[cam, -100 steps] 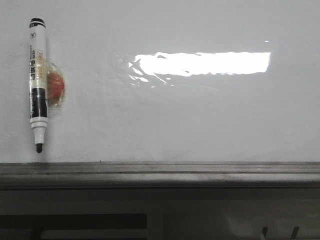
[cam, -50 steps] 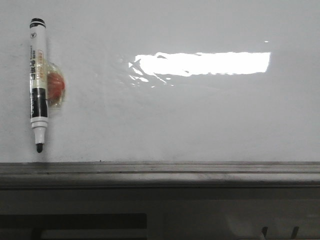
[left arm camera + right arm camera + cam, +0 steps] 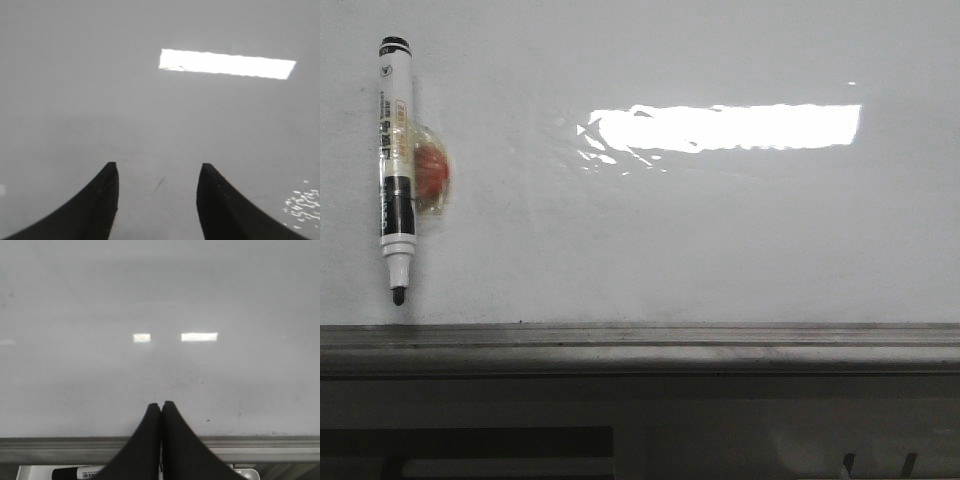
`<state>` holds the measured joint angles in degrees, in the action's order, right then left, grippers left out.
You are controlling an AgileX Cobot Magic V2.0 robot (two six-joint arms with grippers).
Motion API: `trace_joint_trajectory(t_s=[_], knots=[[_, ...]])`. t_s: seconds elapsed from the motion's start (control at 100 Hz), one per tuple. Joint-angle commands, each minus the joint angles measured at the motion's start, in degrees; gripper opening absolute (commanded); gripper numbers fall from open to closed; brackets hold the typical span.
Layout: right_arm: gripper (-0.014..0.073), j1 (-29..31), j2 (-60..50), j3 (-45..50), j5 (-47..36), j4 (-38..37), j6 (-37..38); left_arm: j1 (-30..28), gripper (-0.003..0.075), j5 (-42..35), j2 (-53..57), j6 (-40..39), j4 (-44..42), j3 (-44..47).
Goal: Write number 6 on whiteboard
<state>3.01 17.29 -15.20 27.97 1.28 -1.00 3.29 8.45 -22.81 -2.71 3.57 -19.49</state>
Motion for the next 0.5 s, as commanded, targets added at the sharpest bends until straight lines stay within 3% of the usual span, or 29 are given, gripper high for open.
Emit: trace_joint_trajectory(t_s=[0.0,0.34,0.49], knots=[[-0.0063,0.4,0.9,-2.2,-3.8,-0.1,-0.2,4.1,0.0338,-4.8,-0.8,0.6,0.4,-1.5],[-0.0063,0.4,0.9,-2.2,-4.3,-0.1,-0.2,26.0,0.0338,-4.9,-0.8,1.9,0.9,-1.5],[-0.0063,0.4,0.9,-2.2,-4.3,-0.1,-0.2,32.9,0.0341,-4.6,-1.6,1.8,4.3,-1.5]])
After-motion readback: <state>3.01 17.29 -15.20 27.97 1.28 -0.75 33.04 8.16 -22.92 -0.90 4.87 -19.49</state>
